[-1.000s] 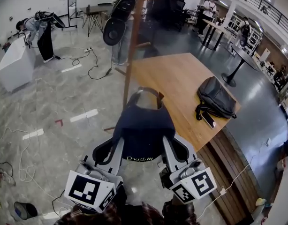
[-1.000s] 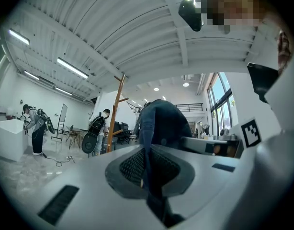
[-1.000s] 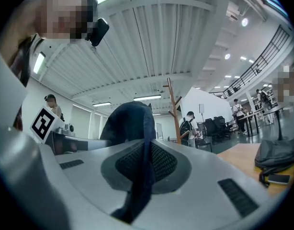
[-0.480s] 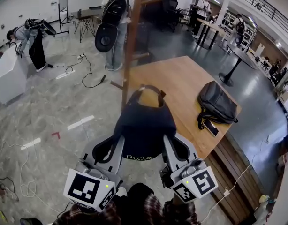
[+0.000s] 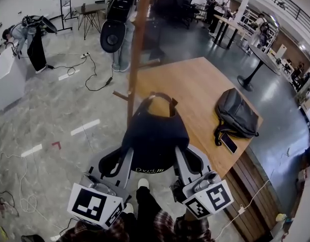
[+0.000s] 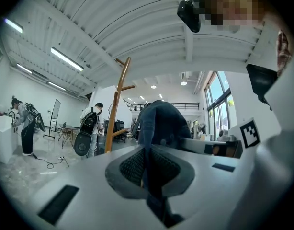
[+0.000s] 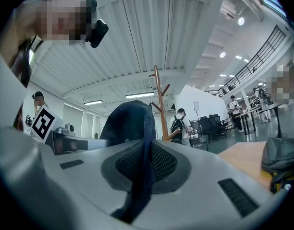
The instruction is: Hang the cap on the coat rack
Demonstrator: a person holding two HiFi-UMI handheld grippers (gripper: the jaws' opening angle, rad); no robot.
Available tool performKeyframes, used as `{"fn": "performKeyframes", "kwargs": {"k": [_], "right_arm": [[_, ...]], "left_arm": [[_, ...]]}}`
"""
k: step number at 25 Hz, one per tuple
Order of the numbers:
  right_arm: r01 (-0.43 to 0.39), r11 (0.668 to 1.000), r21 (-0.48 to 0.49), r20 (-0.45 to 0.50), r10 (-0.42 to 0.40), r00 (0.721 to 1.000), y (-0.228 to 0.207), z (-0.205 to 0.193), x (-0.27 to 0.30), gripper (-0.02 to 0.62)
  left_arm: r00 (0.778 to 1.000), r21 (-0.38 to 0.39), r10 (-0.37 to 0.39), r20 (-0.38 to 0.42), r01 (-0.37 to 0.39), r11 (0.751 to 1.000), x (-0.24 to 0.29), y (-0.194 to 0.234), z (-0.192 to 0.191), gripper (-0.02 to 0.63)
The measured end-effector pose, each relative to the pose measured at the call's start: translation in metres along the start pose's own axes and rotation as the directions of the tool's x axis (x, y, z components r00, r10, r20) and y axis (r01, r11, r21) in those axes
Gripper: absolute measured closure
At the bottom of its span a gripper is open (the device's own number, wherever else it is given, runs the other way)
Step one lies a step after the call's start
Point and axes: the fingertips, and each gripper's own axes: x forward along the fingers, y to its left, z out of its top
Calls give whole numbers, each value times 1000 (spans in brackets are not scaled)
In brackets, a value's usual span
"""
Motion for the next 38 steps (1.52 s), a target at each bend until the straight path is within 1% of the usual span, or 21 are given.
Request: {"fn": "performKeyframes", "kwargs": {"k": [3, 12, 17, 21, 27, 34, 38], "right_arm": [[-9, 1000, -2, 0, 9, 1000, -25, -1, 19, 569], [-60, 998, -12, 4, 60, 998, -107, 19, 91, 569], [-92, 996, -14, 2, 92, 996, -141, 35, 114, 571], [-123, 992, -18, -2, 123, 992, -154, 31, 124, 571], [-121, 993, -7, -8, 121, 993, -164, 26, 147, 571], [-88, 996, 4, 0, 88, 996, -183, 28, 167, 571], [-76, 997, 12, -13, 76, 997, -188, 18, 182, 571]], "left_arm": [[1000, 0, 7, 5, -7, 1000, 27, 8, -2, 588], [998, 0, 53, 34, -53, 999, 124, 38, 20, 588], [996, 2, 81, 46, -82, 997, 162, 41, 36, 588], [994, 5, 99, 45, -99, 995, 175, 46, 31, 588], [995, 7, 97, 38, -97, 995, 191, 62, 33, 588], [999, 5, 51, 11, -51, 999, 211, 68, 36, 588], [999, 15, 34, -4, -34, 999, 217, 79, 30, 588]]}}
